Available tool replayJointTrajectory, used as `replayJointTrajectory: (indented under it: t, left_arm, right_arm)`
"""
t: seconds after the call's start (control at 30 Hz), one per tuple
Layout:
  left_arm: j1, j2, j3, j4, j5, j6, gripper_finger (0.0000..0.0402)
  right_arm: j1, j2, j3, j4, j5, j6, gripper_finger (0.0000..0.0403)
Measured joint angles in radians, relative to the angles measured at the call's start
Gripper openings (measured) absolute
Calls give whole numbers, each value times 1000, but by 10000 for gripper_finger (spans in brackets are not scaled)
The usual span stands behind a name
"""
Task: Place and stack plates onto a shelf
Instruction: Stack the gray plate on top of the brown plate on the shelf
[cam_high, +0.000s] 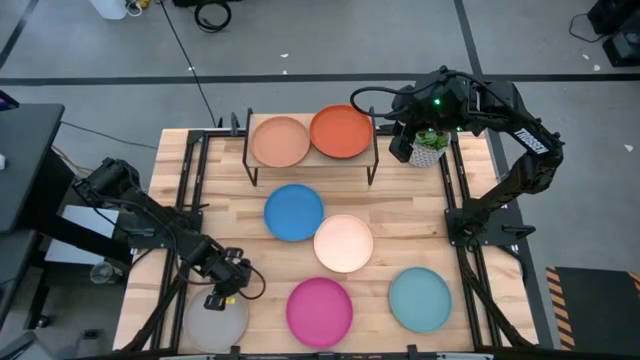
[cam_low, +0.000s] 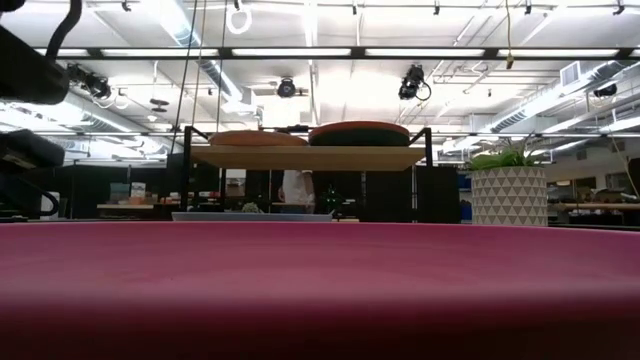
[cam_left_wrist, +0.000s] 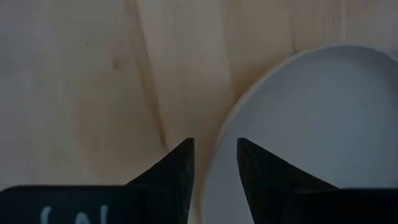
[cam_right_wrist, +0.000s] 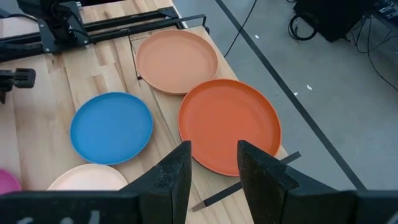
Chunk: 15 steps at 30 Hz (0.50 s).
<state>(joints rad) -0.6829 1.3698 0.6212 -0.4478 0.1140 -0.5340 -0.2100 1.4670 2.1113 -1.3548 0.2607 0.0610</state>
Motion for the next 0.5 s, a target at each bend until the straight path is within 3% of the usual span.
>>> replayJointTrajectory:
  t: [0.2,0.5]
  left_arm:
    - [-6,0,-16,-2,-15,-37,115]
    - [-6,65,-14,22,61,7,28]
  right_arm:
    - [0,0,0,0,0,0,135]
    - [0,2,0,0,1,0,135]
